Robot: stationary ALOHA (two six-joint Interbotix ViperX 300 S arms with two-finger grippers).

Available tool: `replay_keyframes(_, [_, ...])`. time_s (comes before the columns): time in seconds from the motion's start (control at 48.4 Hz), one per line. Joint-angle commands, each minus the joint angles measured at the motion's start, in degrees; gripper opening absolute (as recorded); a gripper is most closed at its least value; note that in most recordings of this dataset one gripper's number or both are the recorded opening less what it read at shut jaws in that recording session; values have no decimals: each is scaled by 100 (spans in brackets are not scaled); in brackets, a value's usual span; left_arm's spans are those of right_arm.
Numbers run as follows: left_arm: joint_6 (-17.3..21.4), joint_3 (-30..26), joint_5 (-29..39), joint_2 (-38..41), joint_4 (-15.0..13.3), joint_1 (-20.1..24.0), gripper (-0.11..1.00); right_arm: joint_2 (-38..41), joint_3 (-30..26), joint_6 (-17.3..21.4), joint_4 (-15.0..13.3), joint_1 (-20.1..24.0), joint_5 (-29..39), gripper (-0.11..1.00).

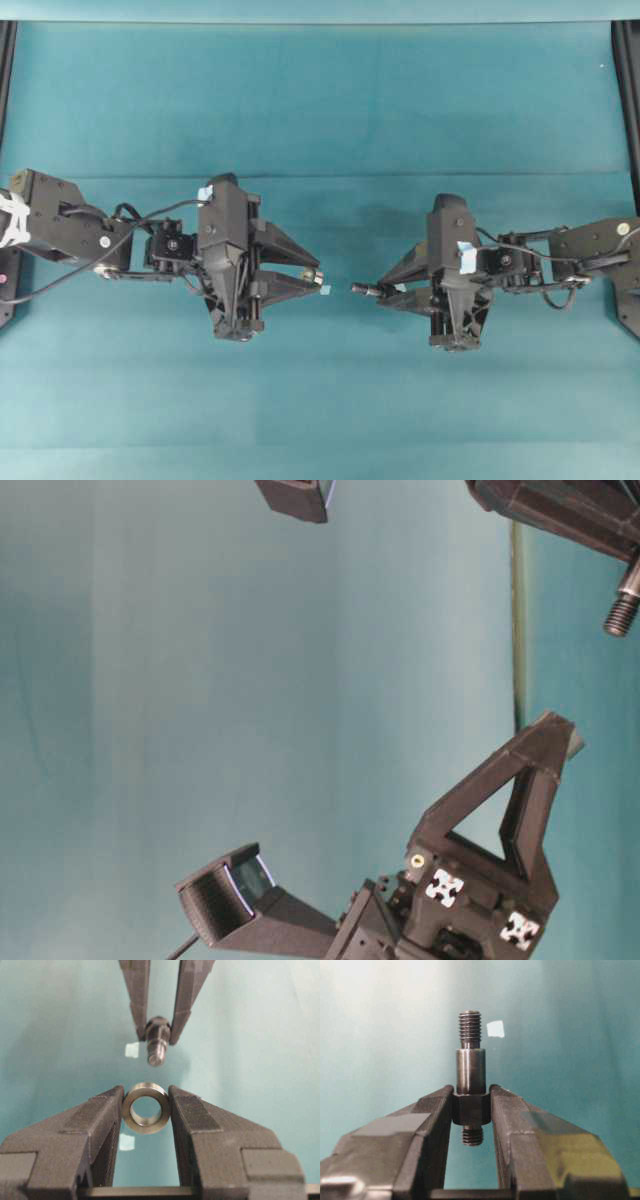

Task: Insert the washer onto the shaft with both hands.
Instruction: 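Bring the held washer toward the shaft tip held by the right gripper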

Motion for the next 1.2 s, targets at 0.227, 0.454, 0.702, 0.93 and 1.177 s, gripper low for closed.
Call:
replay_keyframes(0.227, [-18, -167, -62, 53, 9, -62, 34, 44, -88, 62, 18, 18, -255, 0])
replay_keyframes(0.454, [-18, -290, -62, 176, 9, -70, 34, 62, -88, 62, 18, 18, -343, 0])
replay_keyframes(0.702, [-18, -457, -62, 343, 9, -70, 34, 62, -97, 62, 18, 18, -413, 0])
replay_keyframes(0.93, [-18, -527, -62, 422, 9, -70, 34, 62, -97, 62, 18, 18, -431, 0])
replay_keyframes(1.177, [-18, -554, -62, 492, 18, -70, 34, 88, -141, 62, 18, 18, -519, 0])
